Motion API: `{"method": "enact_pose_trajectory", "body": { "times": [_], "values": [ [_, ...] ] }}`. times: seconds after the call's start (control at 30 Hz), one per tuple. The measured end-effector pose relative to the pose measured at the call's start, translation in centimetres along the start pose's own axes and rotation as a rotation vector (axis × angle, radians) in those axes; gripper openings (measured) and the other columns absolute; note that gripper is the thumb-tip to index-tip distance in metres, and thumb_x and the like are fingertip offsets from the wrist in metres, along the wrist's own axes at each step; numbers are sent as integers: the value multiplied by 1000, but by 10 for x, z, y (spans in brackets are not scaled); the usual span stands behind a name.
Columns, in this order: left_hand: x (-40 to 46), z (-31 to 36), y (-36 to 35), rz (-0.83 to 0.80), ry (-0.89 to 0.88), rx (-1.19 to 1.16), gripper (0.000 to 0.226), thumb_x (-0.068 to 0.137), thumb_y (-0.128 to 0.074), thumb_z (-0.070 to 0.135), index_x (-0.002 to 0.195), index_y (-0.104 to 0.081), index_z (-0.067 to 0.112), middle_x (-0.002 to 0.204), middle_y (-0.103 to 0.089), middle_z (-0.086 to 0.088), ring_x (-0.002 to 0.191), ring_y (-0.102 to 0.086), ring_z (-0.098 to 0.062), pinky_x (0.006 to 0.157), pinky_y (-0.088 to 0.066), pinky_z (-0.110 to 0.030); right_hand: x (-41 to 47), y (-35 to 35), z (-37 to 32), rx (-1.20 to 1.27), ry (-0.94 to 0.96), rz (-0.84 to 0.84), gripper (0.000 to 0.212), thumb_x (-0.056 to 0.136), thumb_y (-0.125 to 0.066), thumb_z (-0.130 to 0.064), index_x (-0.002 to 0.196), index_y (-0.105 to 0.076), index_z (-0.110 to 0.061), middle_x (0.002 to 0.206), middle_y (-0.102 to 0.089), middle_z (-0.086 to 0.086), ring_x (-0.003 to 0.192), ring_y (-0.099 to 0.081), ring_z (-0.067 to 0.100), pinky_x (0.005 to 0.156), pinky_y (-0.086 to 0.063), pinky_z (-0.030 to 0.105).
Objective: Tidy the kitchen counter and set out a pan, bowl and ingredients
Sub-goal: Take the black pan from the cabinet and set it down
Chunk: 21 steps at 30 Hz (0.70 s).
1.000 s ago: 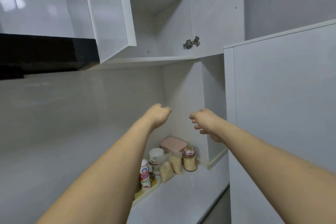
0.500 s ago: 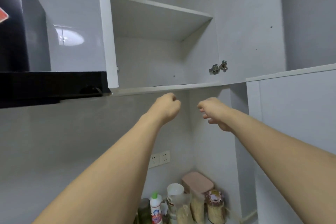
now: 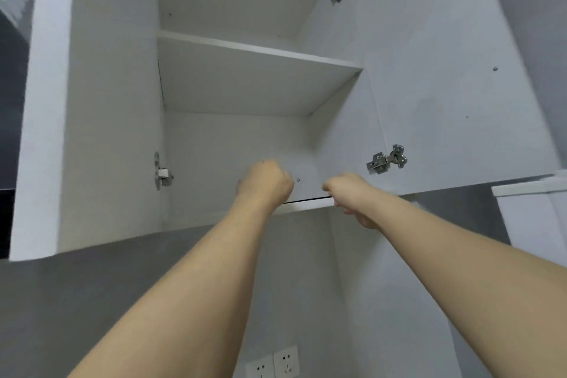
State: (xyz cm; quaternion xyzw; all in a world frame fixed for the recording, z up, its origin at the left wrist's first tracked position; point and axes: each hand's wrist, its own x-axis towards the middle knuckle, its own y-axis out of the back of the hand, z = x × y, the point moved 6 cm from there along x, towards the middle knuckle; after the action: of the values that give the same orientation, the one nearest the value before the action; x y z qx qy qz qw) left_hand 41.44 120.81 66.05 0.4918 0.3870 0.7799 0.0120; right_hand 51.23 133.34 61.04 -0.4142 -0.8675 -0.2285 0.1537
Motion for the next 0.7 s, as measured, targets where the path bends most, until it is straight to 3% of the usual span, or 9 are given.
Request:
{"method": "enact_pose_trajectory", "body": {
  "times": [0.1,0.23,0.27,0.37,0.43,0.5,0.53,0.6,0.7],
  "values": [
    [30,-18,-9,-35,56,-68,31,92,-42,13,104,-54,-12,116,-58,-30,108,-58,-42,83,-49,-40,34,-6,-13,23,71,-23,6,92,-46,-7,97,-50,-10,96,-47,11,69,-45,18,62,-40,27],
    [71,-41,-20,-74,111,-17,34,94,-42,16,112,-60,-6,120,-61,-26,110,-59,-38,79,-45,-34,76,-15,-19,-49,74,-14,27,97,-42,-6,121,-50,3,114,-53,17,94,-49,23,90,-47,33],
    [79,-46,-24,-106,125,13,33,95,-42,17,113,-60,-3,122,-61,-23,111,-58,-36,80,-43,-32,84,-17,-20,-79,69,-18,31,97,-44,-9,126,-47,3,114,-52,16,95,-51,25,89,-48,33],
    [97,-57,-44,-238,150,98,31,97,-46,20,118,-58,2,128,-58,-19,118,-55,-34,92,-44,-35,106,-30,-18,-162,51,-80,35,97,-44,-11,131,-44,0,85,-44,8,71,-44,19,55,-37,25],
    [103,-66,-61,-365,170,155,27,94,-54,25,113,-58,7,126,-59,-16,113,-59,-33,90,-47,-37,121,-40,-16,-264,93,-109,39,95,-44,-6,132,-46,5,85,-47,7,71,-46,20,60,-40,26],
    [108,-76,-81,-475,149,198,34,88,-62,28,116,-60,9,120,-63,-12,99,-63,-28,84,-49,-35,134,-51,-12,-431,132,-108,35,93,-45,-8,127,-52,0,108,-55,12,97,-56,28,80,-46,31],
    [109,-77,-87,-496,113,229,36,86,-63,27,119,-62,12,121,-64,-9,97,-62,-26,85,-49,-33,137,-55,-9,-531,150,-110,28,92,-45,-9,116,-57,-6,109,-56,12,99,-57,29,80,-47,32],
    [112,-78,-97,-486,19,296,36,84,-61,22,120,-65,20,124,-63,1,105,-60,-23,94,-49,-33,144,-64,-4,-686,183,-116,14,84,-45,-7,76,-51,-16,80,-48,7,71,-49,25,57,-39,30],
    [118,-69,-105,-478,-107,402,37,82,-57,17,117,-67,24,121,-64,2,110,-61,-23,96,-51,-38,155,-77,2,-791,177,-153,18,79,-47,-5,67,-41,-17,76,-45,4,71,-46,26,53,-35,26]
  ]
}}
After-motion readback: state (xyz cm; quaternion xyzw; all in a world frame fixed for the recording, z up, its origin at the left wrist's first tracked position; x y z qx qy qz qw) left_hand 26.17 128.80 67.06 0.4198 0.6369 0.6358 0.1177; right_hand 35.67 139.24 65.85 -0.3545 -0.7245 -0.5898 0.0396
